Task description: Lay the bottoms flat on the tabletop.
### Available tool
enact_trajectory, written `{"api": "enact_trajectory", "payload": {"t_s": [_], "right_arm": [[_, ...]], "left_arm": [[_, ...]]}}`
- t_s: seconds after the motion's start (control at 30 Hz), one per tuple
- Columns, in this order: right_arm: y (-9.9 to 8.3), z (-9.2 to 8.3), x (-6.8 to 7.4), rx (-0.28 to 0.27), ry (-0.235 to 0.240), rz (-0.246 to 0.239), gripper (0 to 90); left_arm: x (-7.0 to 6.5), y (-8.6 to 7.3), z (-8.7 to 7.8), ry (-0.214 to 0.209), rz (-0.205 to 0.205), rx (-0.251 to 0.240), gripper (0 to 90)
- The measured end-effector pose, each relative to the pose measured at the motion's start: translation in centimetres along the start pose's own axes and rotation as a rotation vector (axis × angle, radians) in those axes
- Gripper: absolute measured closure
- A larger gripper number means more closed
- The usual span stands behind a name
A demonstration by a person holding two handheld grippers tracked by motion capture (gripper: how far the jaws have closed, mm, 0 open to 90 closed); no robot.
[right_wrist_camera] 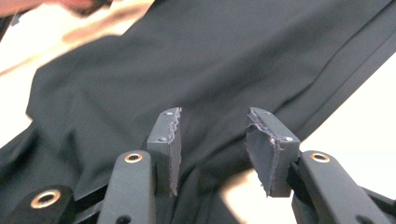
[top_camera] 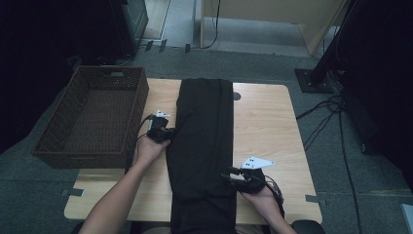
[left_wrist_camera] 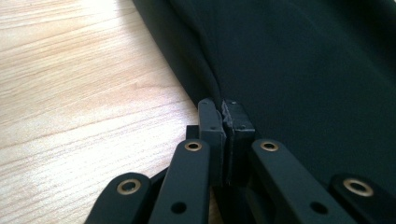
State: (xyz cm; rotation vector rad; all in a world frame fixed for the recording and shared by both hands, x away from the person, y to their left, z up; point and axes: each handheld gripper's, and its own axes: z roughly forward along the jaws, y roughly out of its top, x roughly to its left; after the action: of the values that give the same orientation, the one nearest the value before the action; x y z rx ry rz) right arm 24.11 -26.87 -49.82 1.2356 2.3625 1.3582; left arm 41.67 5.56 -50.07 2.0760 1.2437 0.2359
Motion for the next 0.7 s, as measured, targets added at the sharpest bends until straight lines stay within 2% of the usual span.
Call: {"api": "enact_trajectory", "payload": {"t_s": [0.17,0.23,0.3,0.43,0.53,0.6,0.7], "right_arm": [[1.7,1.6,-1.3,-0.043,-0.074,-0.016,49.0],[2.4,2.4,-2.2,-0.061,-0.122,-0.026,47.7],[3.1,3.1,-3.3,-0.072,-0.161,-0.003,44.5],[4.2,4.5,-5.4,-0.096,-0.246,0.001,43.3],[4.9,5.5,-6.8,-0.103,-0.279,0.029,41.5],[5.5,6.2,-7.6,-0.099,-0.293,0.054,41.5],[6.6,7.1,-8.4,-0.101,-0.305,0.063,41.6]], "left_arm": [[-0.2,-0.2,-0.3,-0.019,0.013,-0.006,88.9],[-0.4,-0.3,-0.7,-0.034,0.016,-0.017,89.0],[-0.5,-0.5,-1.0,-0.047,0.021,-0.024,89.0],[-1.1,-0.9,-1.4,-0.063,0.032,-0.031,89.0],[-1.3,-1.0,-1.6,-0.077,0.035,-0.034,89.0],[-1.4,-1.2,-1.7,-0.073,0.052,-0.029,89.0],[-1.1,-1.4,-1.5,-0.066,0.04,-0.024,89.0]]}}
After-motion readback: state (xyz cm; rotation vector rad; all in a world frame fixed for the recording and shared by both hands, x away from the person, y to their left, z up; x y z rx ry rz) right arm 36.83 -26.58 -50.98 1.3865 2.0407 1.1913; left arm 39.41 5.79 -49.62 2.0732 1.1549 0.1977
